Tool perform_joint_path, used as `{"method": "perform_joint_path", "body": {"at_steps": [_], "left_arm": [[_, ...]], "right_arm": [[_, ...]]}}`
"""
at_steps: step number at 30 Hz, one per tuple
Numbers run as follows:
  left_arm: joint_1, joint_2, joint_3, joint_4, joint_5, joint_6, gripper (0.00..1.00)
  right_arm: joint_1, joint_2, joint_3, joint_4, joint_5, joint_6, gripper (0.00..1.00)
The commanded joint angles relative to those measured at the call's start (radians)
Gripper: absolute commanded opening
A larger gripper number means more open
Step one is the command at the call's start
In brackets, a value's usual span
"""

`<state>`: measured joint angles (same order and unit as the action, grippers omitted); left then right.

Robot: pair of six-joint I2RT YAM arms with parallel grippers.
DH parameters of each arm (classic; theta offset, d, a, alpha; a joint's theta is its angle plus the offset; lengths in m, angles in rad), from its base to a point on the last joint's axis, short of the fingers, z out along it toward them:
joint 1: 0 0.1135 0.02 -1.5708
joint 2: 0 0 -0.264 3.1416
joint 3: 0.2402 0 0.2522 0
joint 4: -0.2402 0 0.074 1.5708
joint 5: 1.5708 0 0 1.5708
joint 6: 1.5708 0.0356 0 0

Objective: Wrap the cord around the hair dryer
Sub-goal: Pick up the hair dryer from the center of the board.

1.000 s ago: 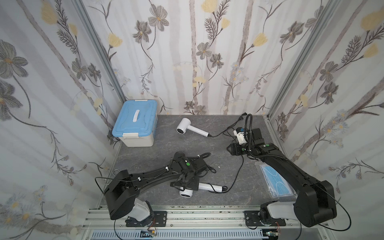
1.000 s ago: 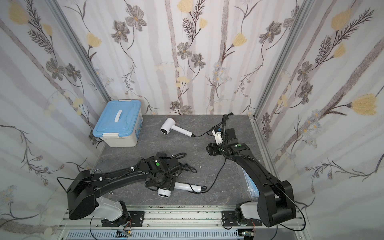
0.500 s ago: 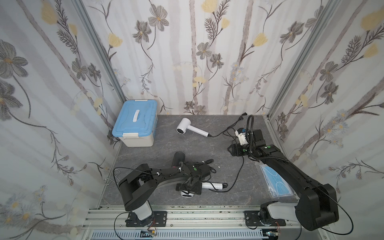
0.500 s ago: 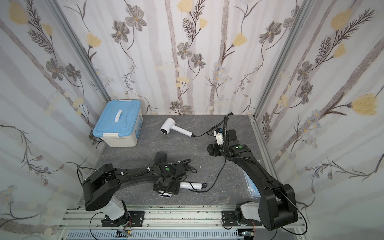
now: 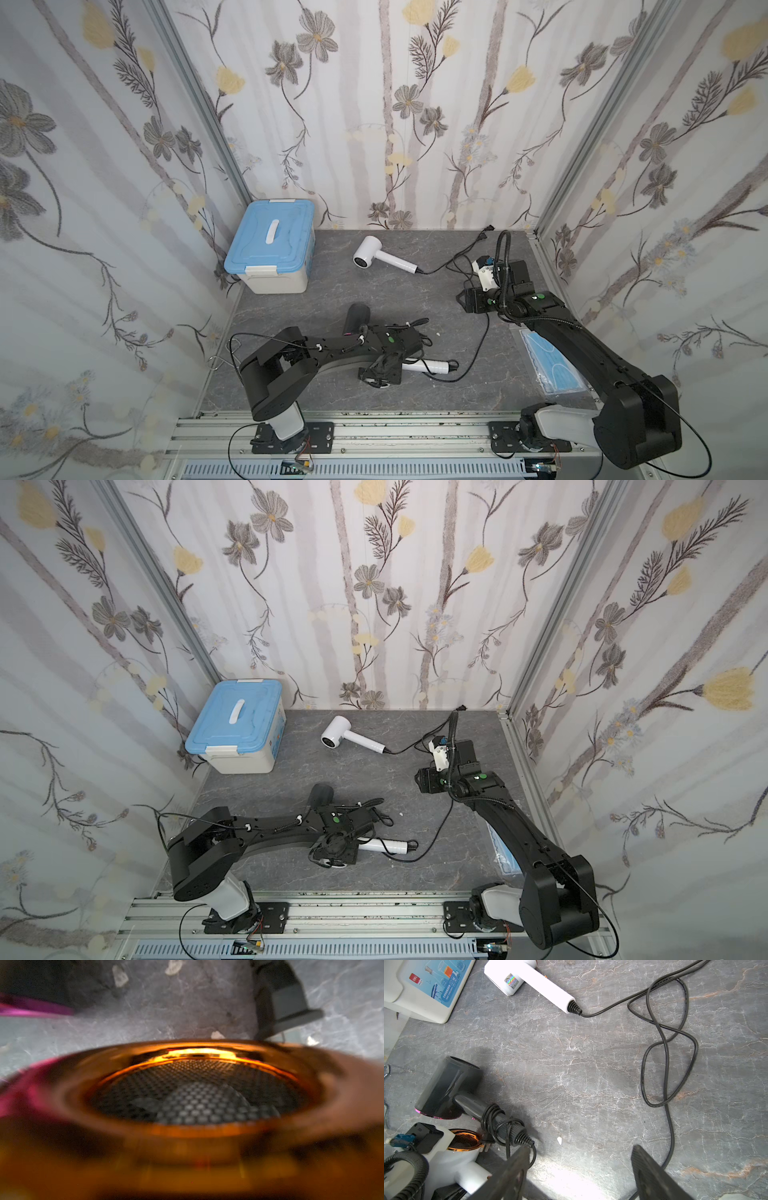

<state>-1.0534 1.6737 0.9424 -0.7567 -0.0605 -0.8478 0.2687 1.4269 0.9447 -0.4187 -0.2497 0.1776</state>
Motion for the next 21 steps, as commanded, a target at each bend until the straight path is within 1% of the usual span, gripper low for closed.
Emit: {"method": "perform_joint_path", "body": {"at_steps": [1, 4, 5, 10, 13, 15, 17, 21], "left_arm": [[0.003, -0.031, 0.019, -0.116, 0.025, 0.032, 0.24], [0.003, -0.113, 0.110, -0.261, -0.026, 0.073, 0.02], [0.006, -0.144, 0.148, -0.311, -0.047, 0.094, 0.00], [0.058, -0.222, 0.315, -0.484, -0.081, 0.194, 0.00], [0.086, -0.252, 0.374, -0.557, -0.098, 0.246, 0.00], [0.121, -0.282, 0.386, -0.579, -0.100, 0.275, 0.00], [0.175, -0.323, 0.393, -0.573, -0.089, 0.298, 0.00], [0.271, -0.384, 0.426, -0.556, -0.060, 0.334, 0.00]], "right_arm": [[-0.001, -0.011, 0.011, 0.006, 0.023, -0.003, 0.79], [-0.001, -0.016, 0.027, 0.006, 0.026, -0.017, 0.79], [-0.003, -0.014, 0.034, 0.005, 0.033, -0.019, 0.78], [-0.045, 0.008, 0.073, 0.006, 0.060, -0.023, 0.79], [-0.092, 0.008, 0.102, 0.007, 0.058, -0.020, 0.79], [-0.129, 0.007, 0.121, 0.018, 0.025, -0.018, 0.79], [-0.173, 0.017, 0.139, 0.037, -0.035, -0.040, 0.77], [-0.191, 0.046, 0.115, 0.137, -0.100, -0.152, 0.67]]}}
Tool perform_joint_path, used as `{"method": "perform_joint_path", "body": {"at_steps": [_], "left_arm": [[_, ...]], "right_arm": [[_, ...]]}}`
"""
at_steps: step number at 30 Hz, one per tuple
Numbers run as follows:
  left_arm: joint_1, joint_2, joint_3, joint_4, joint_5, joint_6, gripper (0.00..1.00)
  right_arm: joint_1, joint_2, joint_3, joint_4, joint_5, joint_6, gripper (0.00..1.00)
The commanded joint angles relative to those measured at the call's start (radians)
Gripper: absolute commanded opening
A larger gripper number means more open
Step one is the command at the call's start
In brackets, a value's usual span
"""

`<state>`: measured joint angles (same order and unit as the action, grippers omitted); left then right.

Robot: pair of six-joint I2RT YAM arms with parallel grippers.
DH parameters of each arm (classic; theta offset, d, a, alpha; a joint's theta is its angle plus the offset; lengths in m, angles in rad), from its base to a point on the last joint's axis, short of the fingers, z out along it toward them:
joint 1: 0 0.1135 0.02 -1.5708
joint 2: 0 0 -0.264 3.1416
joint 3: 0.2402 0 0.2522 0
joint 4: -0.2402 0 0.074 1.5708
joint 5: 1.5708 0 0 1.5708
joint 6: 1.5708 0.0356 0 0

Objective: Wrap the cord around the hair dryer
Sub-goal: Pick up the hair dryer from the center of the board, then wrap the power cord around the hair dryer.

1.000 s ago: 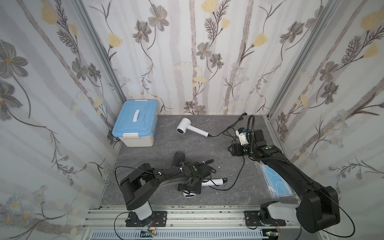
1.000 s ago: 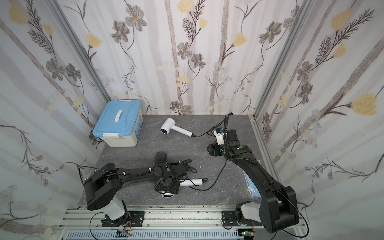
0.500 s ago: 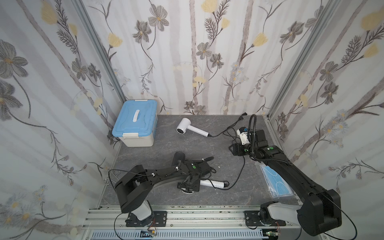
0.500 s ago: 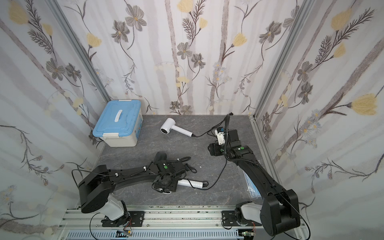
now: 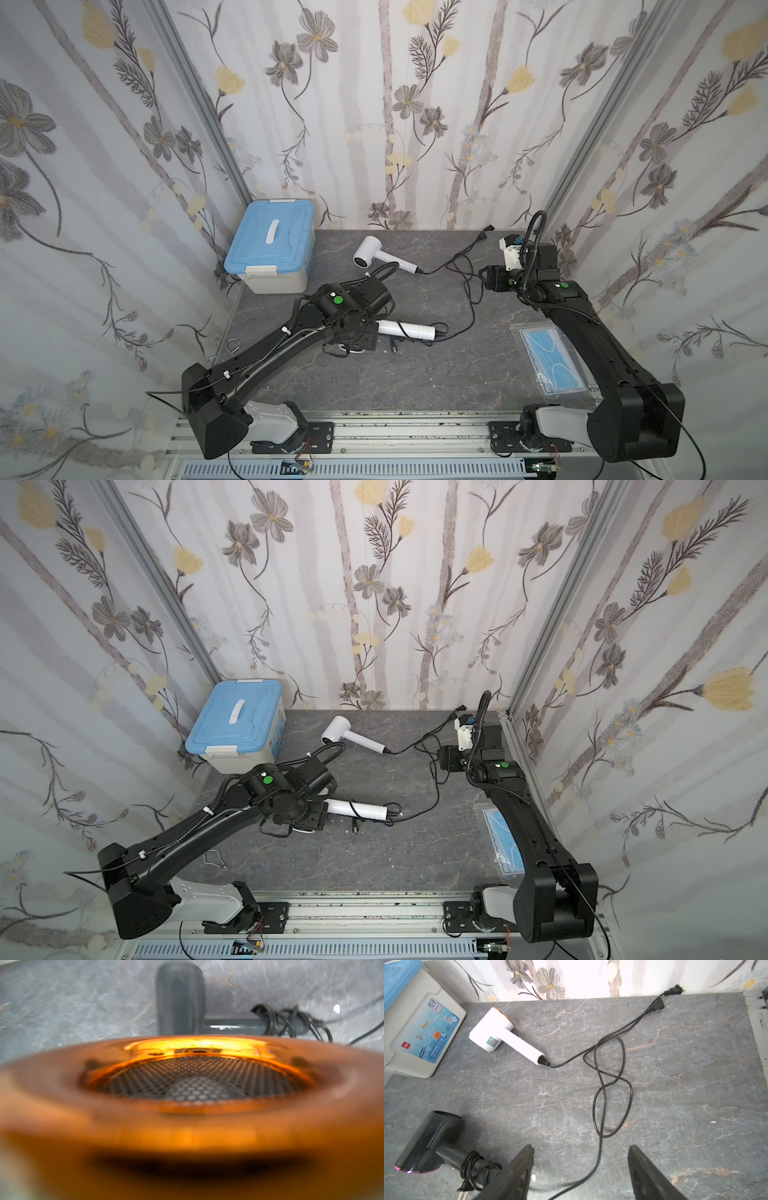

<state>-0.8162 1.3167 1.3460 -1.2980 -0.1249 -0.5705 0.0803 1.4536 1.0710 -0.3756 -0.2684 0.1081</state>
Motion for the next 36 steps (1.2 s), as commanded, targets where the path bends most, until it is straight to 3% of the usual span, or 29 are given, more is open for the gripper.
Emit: {"method": "perform_joint_path", "body": {"at_steps": [1, 5, 11, 21, 36], "left_arm": [[0.055, -0.033, 0.033, -0.019, 0.007, 0.067, 0.00], [0.130, -0.052, 0.066, -0.028, -0.006, 0.089, 0.00], [0.203, -0.052, 0.100, 0.017, 0.046, 0.108, 0.00], [0.319, -0.033, 0.195, 0.035, 0.111, 0.167, 0.00], [0.401, 0.022, 0.262, 0.043, 0.169, 0.234, 0.00]], "right_arm": [[-0.001, 0.035, -0.016, 0.111, -0.104, -0.114, 0.66], [0.031, 0.112, -0.019, 0.113, -0.133, -0.269, 0.62], [0.114, 0.208, -0.048, 0.129, -0.079, -0.480, 0.62], [0.181, 0.373, 0.012, 0.048, -0.141, -0.628, 0.62], [0.235, 0.508, 0.121, -0.059, -0.004, -0.758, 0.62]]}}
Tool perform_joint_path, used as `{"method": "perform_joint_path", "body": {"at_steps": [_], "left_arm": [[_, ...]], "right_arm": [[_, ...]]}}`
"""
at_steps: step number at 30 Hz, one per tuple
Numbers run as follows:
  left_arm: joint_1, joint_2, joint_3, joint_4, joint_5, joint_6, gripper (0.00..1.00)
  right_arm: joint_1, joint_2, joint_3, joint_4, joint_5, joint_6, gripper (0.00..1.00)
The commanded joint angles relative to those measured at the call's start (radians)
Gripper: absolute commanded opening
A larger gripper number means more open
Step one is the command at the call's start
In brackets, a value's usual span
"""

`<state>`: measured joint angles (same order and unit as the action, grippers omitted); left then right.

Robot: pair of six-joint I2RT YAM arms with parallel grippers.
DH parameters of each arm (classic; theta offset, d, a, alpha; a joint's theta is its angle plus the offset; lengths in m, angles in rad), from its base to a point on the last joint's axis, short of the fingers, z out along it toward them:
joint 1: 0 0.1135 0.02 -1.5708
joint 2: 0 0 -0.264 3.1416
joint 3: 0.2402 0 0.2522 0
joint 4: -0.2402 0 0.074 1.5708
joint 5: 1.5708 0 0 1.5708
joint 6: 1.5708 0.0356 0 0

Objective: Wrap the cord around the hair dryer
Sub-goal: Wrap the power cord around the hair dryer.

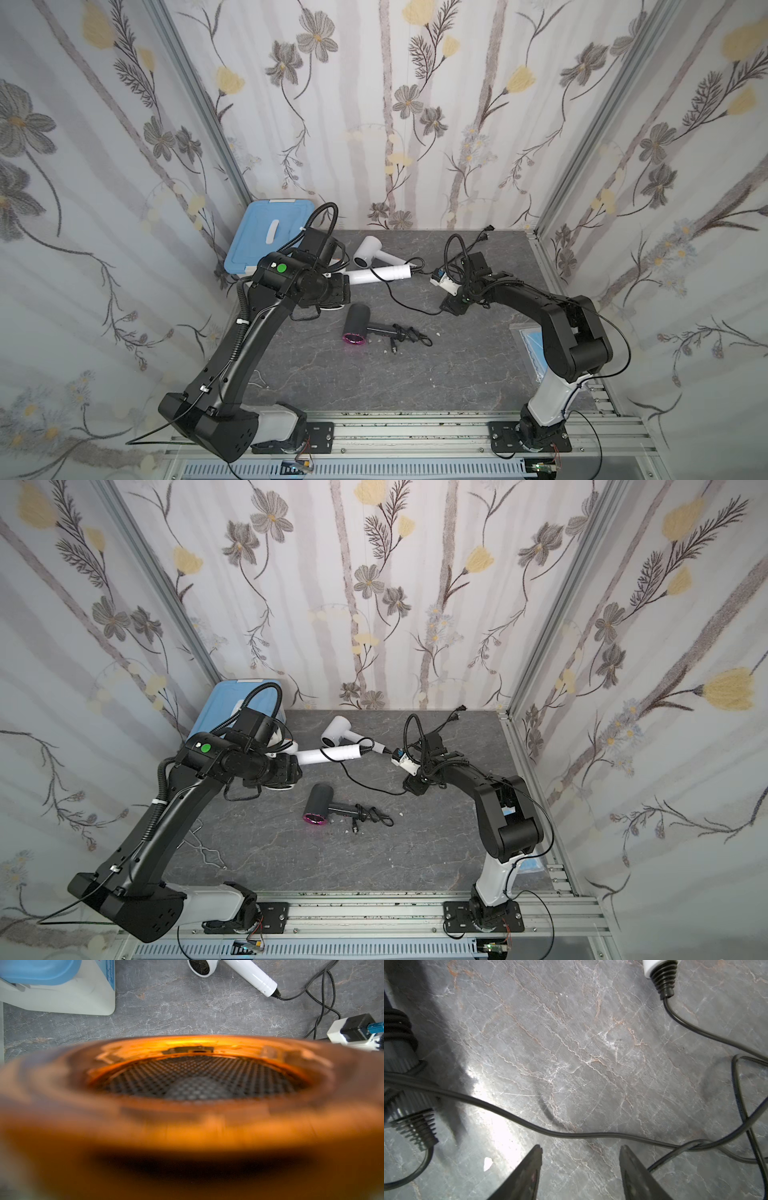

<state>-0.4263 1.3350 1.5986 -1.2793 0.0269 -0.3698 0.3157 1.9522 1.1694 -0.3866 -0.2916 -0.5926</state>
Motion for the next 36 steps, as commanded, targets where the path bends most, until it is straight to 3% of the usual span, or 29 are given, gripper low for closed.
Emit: {"method": "perform_joint_path", "body": {"at_steps": [1, 12, 21, 31, 36], "left_arm": [[0.019, 0.004, 0.008, 0.025, 0.022, 0.039, 0.00], [0.055, 0.012, 0.009, 0.050, 0.076, 0.071, 0.00], [0.061, 0.023, 0.028, 0.043, 0.093, 0.097, 0.00], [0.080, 0.022, 0.028, 0.037, 0.105, 0.112, 0.00], [0.083, 0.029, 0.027, 0.049, 0.120, 0.109, 0.00]], "right_arm": [[-0.002, 0.013, 0.031, -0.074, 0.027, -0.064, 0.62], [0.010, 0.131, 0.170, -0.140, 0.148, -0.154, 0.63], [0.007, 0.283, 0.393, -0.358, 0.087, -0.246, 0.62], [-0.021, 0.263, 0.314, -0.356, 0.095, -0.248, 0.63], [-0.011, 0.276, 0.329, -0.294, 0.136, -0.225, 0.58]]}}
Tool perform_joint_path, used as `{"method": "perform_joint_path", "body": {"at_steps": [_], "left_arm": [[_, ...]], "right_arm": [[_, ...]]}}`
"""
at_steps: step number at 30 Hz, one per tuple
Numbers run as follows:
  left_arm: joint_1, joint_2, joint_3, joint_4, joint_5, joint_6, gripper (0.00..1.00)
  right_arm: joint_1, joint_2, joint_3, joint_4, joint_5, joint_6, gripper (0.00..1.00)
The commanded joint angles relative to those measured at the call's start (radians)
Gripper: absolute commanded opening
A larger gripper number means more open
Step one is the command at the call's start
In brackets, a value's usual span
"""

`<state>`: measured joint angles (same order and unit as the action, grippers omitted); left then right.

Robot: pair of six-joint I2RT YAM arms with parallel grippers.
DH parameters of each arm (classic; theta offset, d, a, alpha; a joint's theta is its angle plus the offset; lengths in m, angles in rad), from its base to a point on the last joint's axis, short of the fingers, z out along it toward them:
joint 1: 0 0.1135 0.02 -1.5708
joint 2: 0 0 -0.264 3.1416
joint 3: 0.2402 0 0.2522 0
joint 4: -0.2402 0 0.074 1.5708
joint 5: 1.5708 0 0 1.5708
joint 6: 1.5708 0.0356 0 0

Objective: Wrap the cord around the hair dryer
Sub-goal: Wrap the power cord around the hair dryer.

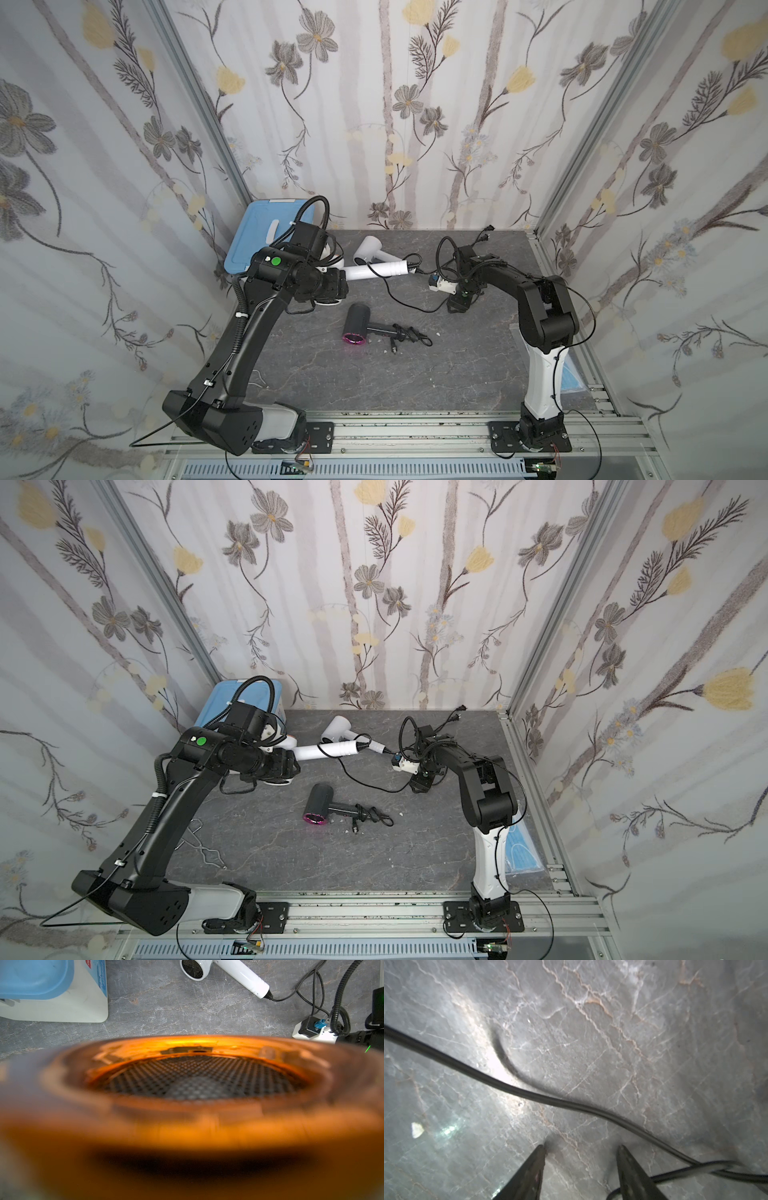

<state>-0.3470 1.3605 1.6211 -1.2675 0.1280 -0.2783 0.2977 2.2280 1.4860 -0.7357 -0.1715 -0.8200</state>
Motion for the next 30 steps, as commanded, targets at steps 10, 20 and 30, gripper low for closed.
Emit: {"method": "perform_joint_path", "body": {"at_steps": [10, 20, 30], "left_arm": [[0.003, 0.008, 0.004, 0.038, 0.024, 0.019, 0.00], [0.003, 0.014, 0.018, 0.038, 0.030, 0.025, 0.00], [0.015, 0.026, 0.023, 0.057, 0.030, 0.016, 0.00]], "right_arm": [[0.022, 0.020, 0.045, 0.070, 0.040, -0.009, 0.58], [0.039, 0.108, 0.157, -0.070, 0.032, -0.012, 0.25], [0.064, 0.073, 0.095, -0.111, -0.036, 0.202, 0.06]]}}
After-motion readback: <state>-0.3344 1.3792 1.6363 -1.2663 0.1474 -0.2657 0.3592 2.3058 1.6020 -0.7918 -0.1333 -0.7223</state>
